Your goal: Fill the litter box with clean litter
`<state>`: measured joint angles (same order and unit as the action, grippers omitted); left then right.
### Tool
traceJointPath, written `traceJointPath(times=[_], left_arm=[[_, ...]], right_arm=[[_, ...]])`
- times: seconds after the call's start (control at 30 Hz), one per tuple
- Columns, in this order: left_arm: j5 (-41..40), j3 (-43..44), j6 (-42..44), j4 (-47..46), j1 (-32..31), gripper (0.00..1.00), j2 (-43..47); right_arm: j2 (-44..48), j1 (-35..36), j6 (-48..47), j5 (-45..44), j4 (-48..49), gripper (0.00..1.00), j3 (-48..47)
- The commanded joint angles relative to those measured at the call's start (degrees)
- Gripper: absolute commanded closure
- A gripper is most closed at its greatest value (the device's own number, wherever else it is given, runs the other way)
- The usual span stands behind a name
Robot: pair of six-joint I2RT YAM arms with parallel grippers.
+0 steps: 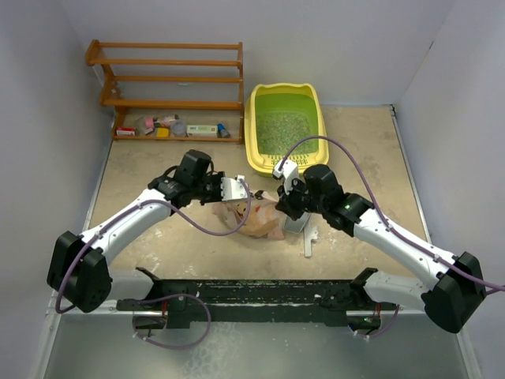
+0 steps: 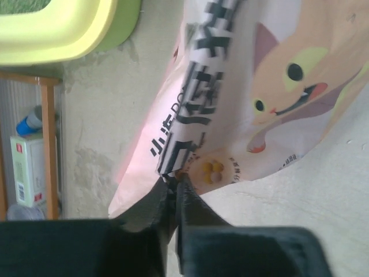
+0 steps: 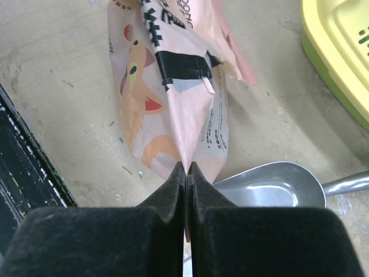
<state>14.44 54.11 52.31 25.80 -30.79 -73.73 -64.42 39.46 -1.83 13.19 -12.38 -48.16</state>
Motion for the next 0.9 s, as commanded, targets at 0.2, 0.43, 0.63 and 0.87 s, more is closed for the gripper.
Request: traceJointPath(times=[0.2,0.43,0.63,0.87], left_arm=[[-13.9,8.4,-7.0,-2.6,1.8,1.0,-5.3],[-19.8,8.3,-12.3,-3.7,1.8,1.0,-1.2],[-15.0,7.7,-24.5,-0.9,1.8,1.0,0.5],[-5.9,6.5,-41.4,0.2,1.8,1.0,-2.4]], right_arm=[[-1.4,-0.3,-0.4,-1.8,1.4,1.0,-3.5],[-7.6,-0.4,0.8,-3.0,1.4,1.0,-9.0],[-12.3,-0.5,3.8,-6.6,0.0,1.0,-14.5],[-18.7,-0.9,9.1,-11.6,-6.4,1.0,-21.8]])
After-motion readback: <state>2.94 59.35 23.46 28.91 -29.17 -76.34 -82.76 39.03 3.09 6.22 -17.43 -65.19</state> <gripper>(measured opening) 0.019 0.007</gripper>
